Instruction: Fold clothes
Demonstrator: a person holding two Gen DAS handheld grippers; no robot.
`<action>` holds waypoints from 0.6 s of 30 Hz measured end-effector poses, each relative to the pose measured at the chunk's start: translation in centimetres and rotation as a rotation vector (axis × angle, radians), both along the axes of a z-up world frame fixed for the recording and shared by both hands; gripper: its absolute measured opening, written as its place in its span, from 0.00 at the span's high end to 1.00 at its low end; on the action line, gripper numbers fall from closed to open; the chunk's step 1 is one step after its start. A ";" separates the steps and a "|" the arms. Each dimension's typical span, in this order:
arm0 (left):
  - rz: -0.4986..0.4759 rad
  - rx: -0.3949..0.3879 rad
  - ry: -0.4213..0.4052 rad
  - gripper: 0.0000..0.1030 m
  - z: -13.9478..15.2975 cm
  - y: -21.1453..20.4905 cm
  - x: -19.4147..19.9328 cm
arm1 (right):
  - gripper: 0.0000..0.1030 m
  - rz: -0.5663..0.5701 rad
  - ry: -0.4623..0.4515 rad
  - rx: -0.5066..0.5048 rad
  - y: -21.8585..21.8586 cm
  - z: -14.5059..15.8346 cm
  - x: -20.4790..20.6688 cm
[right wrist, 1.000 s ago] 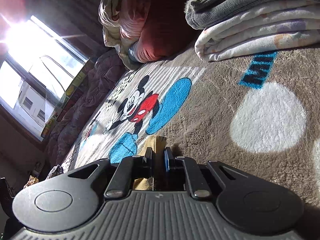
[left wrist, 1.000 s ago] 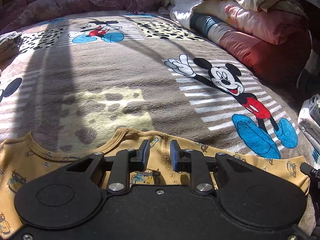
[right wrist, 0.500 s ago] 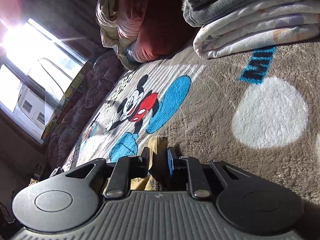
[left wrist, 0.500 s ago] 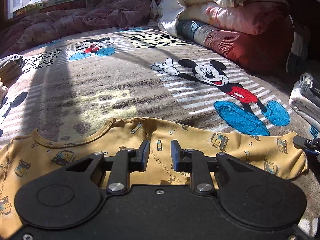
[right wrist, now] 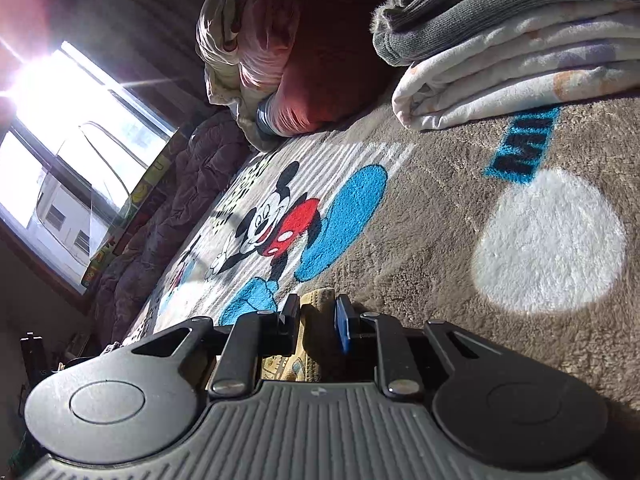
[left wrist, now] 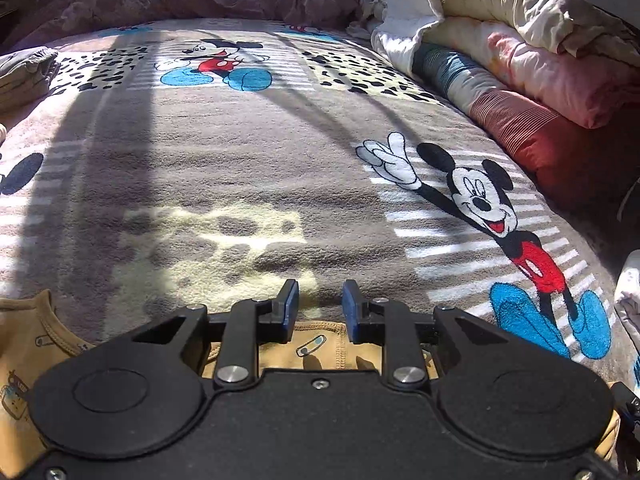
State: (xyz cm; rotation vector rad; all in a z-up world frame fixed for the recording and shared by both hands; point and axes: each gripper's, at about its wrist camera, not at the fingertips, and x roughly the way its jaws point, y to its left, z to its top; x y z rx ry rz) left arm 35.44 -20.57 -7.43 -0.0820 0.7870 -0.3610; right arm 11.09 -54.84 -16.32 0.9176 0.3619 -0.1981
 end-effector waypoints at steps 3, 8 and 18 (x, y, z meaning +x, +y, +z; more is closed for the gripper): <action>0.009 -0.024 -0.022 0.78 0.5 2.3 -4.7 | 0.79 0.005 0.003 0.000 0.0 0.0 0.1; -0.041 -0.018 -0.009 0.72 -0.4 4.3 -15.7 | 0.78 -0.008 0.016 0.002 0.0 0.2 -0.1; 0.199 0.058 -0.075 0.56 -0.4 11.9 -25.7 | 0.61 0.113 -0.070 -0.196 4.6 4.3 -5.3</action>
